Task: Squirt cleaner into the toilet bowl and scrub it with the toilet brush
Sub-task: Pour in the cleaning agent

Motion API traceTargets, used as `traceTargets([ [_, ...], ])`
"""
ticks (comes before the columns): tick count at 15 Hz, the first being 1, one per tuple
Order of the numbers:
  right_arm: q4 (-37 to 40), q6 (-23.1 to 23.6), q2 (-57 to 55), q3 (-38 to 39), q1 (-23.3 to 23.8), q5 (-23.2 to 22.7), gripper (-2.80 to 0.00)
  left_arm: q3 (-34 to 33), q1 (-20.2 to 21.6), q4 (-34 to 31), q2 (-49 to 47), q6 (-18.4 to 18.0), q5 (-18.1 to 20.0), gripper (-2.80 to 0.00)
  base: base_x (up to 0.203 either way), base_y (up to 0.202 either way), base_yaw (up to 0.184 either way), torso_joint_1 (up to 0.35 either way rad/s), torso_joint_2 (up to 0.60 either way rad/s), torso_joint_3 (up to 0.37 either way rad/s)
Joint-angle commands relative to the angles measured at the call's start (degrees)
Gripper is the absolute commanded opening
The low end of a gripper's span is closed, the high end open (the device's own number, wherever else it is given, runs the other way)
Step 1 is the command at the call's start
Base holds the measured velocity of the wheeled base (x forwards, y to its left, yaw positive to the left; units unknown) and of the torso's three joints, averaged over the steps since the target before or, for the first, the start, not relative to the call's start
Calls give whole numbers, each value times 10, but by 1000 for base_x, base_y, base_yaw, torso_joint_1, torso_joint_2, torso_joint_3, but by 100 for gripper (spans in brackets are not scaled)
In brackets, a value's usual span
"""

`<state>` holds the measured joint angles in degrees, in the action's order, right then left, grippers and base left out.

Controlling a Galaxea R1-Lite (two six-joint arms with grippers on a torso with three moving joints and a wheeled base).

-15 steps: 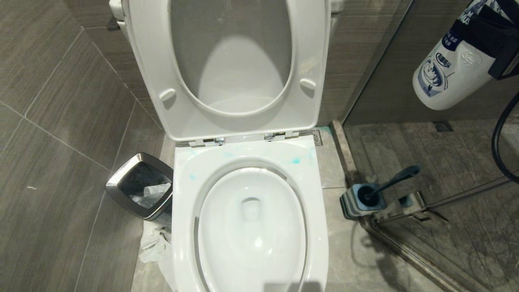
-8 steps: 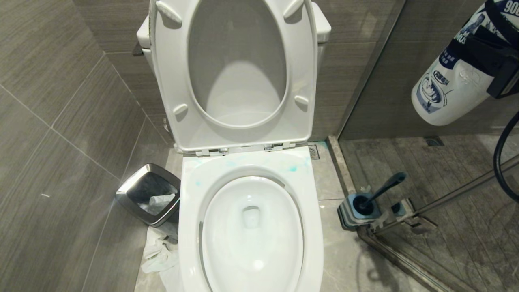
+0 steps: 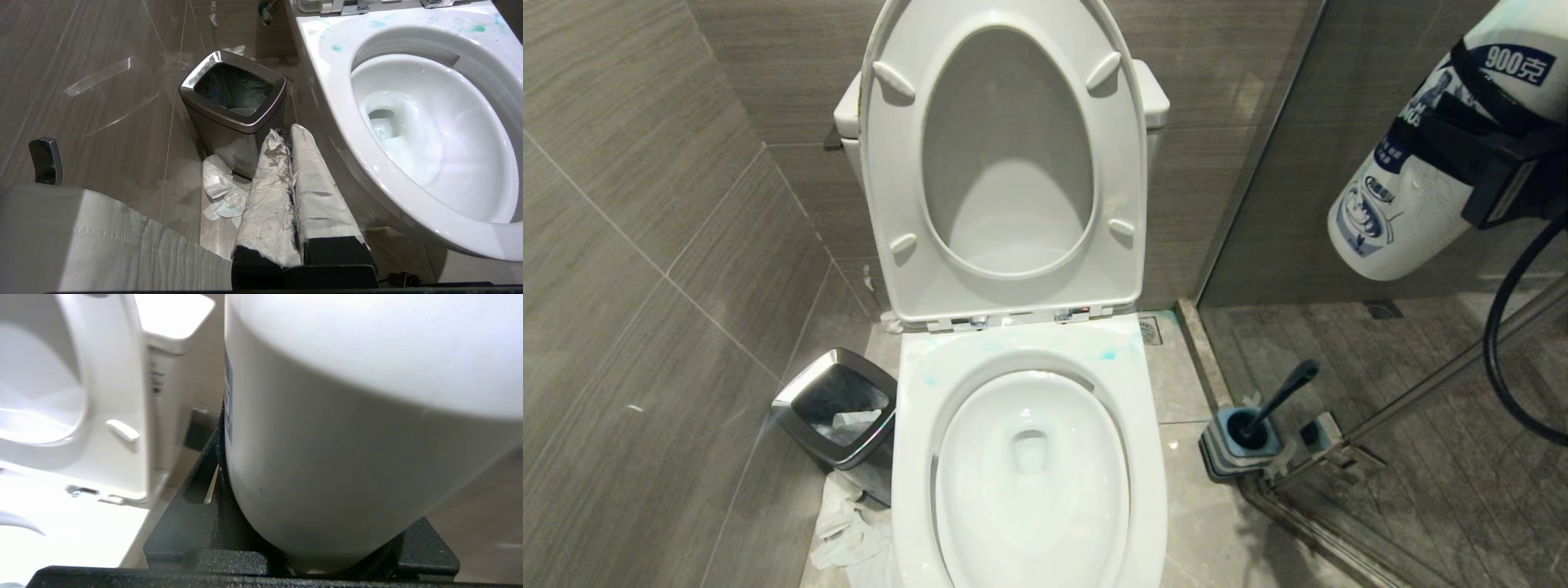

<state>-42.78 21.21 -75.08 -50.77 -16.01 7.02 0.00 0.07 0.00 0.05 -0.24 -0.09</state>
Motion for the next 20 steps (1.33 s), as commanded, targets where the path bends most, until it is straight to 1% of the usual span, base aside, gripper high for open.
traceTargets([
  [1, -3, 2, -27, -2, -52, 30, -280, 0, 0, 0, 0, 0, -1, -280, 0, 0, 0, 0, 0, 0],
  [3, -3, 15, -60, -9, -111, 75, -280, 0, 0, 0, 0, 1, -1, -280, 0, 0, 0, 0, 0, 0],
  [4, -4, 53, -82, -17, -126, 94, -280, 0, 0, 0, 0, 1, -1, -280, 0, 0, 0, 0, 0, 0],
  [5, -6, 101, -103, -26, -139, 106, -280, 0, 0, 0, 0, 1, 0, -280, 0, 0, 0, 0, 0, 0],
  [6, -7, 123, -115, -33, -161, 112, -280, -1, 0, 0, 0, 1, 0, -280, 0, 0, 0, 0, 0, 0],
  [7, -7, 134, -128, -37, -188, 121, -280, 0, 0, 0, 0, 1, 0, -280, 0, 0, 0, 0, 0, 0],
  [9, -7, 141, -159, -46, -239, 157, -280, 0, 0, 0, 0, 1, 0, -280, 0, 0, 0, 0, 0, 0],
  [11, -6, 143, -195, -67, -275, 193, -280, 0, 0, 0, 0, 1, 0, -280, 0, 0, 0, 0, 0, 0],
  [12, -5, 150, -212, -74, -284, 204, -280, 0, 0, 0, 0, 1, 0, -280, 0, 0, 0, 0, 0, 0],
  [15, -5, 245, -244, -86, -289, 213, -280, 0, 0, 0, 0, 1, 0, -280, 0, 0, 0, 0, 0, 0],
  [18, -4, 338, -280, -123, -290, 246, -280, 0, 0, 0, 0, 2, 0, -280, 0, 0, 0, 0, 0, 0],
  [20, -4, 383, -298, -133, -290, 262, -280, 0, 0, 0, 0, 2, 0, -280, 0, 0, 0, 0, 0, 0],
])
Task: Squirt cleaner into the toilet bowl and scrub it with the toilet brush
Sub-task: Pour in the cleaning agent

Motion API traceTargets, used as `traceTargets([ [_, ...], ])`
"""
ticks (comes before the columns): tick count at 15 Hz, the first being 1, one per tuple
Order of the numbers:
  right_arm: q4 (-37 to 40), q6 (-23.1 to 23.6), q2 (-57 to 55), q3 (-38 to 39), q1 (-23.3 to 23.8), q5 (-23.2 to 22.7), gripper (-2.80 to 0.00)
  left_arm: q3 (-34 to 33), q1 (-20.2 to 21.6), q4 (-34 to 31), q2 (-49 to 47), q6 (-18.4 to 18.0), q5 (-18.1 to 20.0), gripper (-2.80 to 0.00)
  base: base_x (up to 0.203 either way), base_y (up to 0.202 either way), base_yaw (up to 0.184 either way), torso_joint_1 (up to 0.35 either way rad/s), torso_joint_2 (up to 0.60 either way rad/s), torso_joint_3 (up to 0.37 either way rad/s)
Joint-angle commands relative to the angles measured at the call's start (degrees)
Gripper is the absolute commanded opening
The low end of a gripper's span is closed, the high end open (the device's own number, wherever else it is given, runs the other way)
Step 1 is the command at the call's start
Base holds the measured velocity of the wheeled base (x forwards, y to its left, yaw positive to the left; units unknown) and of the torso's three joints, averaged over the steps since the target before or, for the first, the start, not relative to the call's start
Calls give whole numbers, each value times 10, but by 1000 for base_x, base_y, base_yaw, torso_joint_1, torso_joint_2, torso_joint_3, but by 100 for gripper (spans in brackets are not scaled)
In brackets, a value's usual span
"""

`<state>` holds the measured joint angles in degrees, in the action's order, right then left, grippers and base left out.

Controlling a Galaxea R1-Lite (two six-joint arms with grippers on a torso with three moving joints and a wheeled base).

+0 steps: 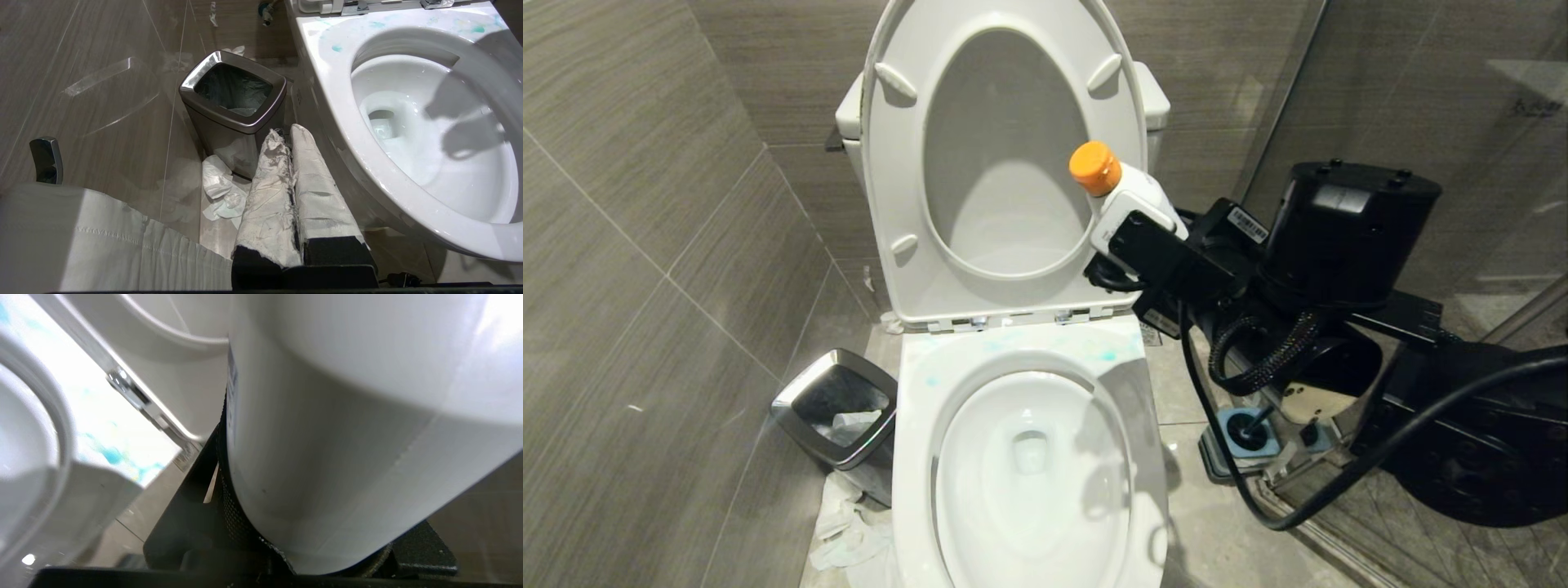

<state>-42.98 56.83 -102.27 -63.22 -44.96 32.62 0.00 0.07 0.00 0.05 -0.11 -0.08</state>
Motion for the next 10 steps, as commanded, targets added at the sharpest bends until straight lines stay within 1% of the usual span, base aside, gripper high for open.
traceTargets([
  [1, -2, 54, -32, -8, 0, 9, -280, 0, 0, 0, 0, 0, -1, -280, 0, 0, 0, 0, 0, 0],
  [4, -3, 148, -49, -10, 0, 19, -280, 0, 0, 0, 0, 0, 0, -280, 0, 0, 0, 0, 0, 0],
  [7, -3, 245, -60, -11, 0, 20, -280, 0, 0, 0, 0, 0, 0, -280, 0, 0, 0, 0, 0, 0],
  [8, -4, 265, -69, -11, 0, 19, -280, 0, 0, 0, 0, 0, 0, -280, 0, 0, 0, 0, 0, 0],
  [10, -5, 282, -83, -13, 0, 20, -280, 0, 1, 0, 0, 0, 0, -280, 0, 0, 0, 0, 0, 0],
])
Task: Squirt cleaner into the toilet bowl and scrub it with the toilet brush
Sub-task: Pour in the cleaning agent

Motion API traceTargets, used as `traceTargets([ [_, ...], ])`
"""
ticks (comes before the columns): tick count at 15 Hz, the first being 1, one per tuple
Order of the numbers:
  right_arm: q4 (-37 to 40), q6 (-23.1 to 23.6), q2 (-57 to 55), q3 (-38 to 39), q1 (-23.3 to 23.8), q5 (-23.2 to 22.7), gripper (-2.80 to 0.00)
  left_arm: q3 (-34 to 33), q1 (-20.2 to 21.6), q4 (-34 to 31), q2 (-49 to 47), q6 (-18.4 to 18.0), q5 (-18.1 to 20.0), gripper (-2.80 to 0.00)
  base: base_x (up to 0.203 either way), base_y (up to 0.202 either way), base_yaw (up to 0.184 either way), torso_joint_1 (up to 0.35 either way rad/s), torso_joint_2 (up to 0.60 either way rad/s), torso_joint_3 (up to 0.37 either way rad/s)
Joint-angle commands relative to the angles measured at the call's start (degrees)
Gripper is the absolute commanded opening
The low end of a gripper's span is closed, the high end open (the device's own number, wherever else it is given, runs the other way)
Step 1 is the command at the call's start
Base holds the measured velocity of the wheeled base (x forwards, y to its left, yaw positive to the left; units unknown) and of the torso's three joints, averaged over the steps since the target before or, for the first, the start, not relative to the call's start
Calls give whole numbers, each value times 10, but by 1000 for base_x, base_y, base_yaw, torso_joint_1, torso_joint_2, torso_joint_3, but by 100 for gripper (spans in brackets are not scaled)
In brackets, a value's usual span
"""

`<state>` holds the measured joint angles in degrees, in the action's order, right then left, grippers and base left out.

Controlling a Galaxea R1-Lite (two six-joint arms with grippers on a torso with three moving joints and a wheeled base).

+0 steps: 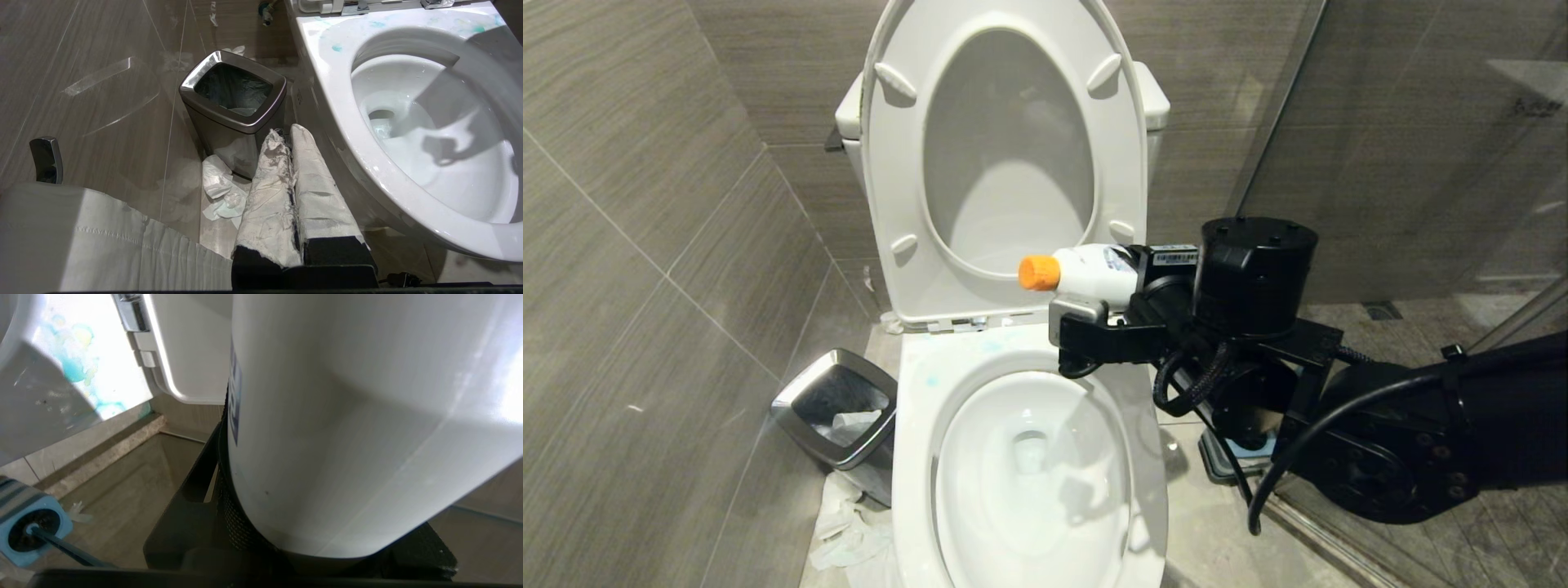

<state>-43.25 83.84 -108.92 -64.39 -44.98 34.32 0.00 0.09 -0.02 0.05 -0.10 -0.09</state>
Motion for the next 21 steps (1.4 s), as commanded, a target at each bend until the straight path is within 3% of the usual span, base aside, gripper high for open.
traceTargets([
  [1, -3, 28, -21, -3, 0, 4, -280, 0, 0, 0, 0, 0, 0, -280, 0, 0, 0, 0, 0, 0],
  [11, -3, 289, -61, -88, -8, 17, -280, 0, 0, 0, 0, 0, -1, -280, 0, 0, 0, 0, 0, 0],
  [18, -3, 416, -57, -87, -45, 20, -280, 0, 1, 0, 0, 0, -1, -280, 0, 0, 0, 0, 0, 0],
  [21, -3, 435, -53, -86, -49, 23, -280, 0, 0, 0, 0, 0, -1, -280, 0, 0, 0, 0, 0, 0],
])
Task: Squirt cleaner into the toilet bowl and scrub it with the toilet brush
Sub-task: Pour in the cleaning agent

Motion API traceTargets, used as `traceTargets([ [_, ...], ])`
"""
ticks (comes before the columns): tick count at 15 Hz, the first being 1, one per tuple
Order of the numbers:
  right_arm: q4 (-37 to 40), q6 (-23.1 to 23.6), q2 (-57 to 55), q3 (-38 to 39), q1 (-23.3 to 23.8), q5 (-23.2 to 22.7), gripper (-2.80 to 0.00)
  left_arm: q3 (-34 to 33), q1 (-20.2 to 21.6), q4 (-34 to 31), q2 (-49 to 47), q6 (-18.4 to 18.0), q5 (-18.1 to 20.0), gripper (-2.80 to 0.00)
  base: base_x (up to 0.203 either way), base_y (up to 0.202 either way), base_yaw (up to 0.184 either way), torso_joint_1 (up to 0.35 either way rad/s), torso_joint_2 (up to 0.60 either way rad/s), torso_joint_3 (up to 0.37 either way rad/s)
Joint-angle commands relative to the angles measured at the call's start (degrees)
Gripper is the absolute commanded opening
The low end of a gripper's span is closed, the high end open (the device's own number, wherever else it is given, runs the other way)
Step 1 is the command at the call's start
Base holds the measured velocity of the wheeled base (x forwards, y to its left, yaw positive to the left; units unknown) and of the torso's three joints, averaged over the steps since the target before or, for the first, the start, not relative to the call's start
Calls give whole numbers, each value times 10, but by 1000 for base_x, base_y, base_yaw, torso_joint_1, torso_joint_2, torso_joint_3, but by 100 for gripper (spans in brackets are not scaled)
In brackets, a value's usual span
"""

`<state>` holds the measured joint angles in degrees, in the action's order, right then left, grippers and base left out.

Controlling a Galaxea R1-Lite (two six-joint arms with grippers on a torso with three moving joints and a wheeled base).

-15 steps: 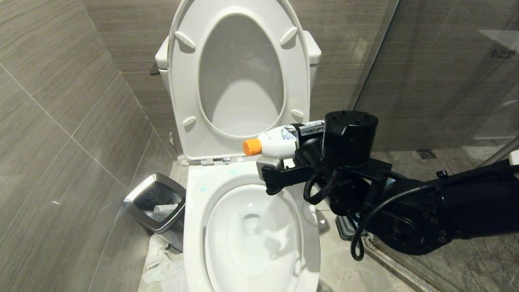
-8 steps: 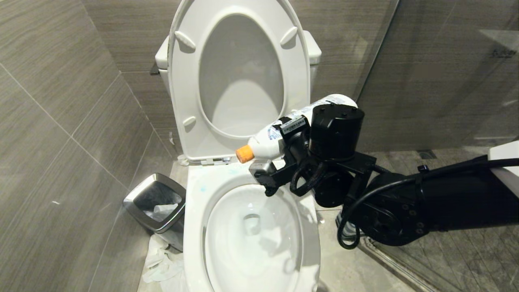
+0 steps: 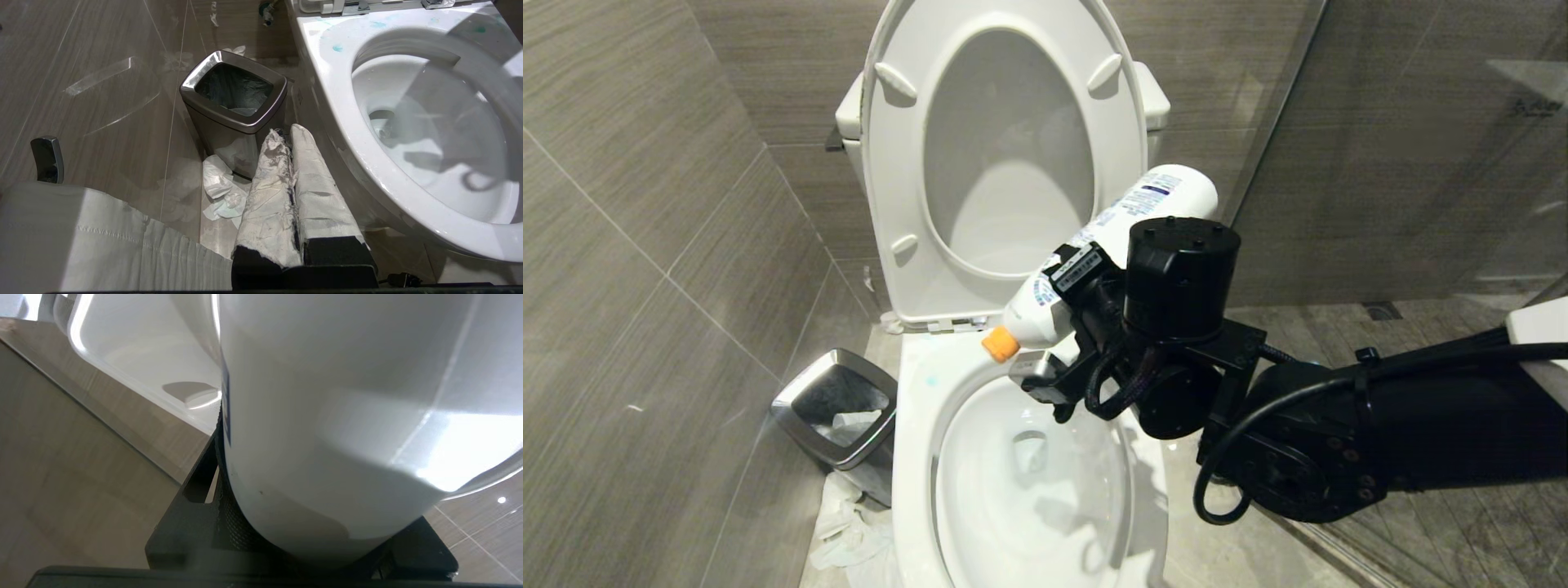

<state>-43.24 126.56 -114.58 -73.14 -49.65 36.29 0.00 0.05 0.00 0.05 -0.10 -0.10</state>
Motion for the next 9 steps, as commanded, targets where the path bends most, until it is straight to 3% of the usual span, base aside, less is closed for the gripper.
traceTargets([
  [1, -3, 10, 5, 1, -2, 10, -280, 0, 0, 0, 0, 0, 0, -280, 0, 0, 0, 0, 0, 0],
  [4, -3, 12, 8, 4, -2, 12, -280, 0, 0, 0, 0, 0, -1, -280, 0, 0, 0, 0, 0, 0],
  [7, -3, 55, 15, 5, -2, 12, -280, 0, 0, 0, 0, 0, 0, -280, 0, 0, 0, 0, 0, 0],
  [9, -3, 60, 15, 5, -2, 14, -280, 0, 1, 0, 0, 0, 0, -280, 0, 0, 0, 0, 0, 0],
])
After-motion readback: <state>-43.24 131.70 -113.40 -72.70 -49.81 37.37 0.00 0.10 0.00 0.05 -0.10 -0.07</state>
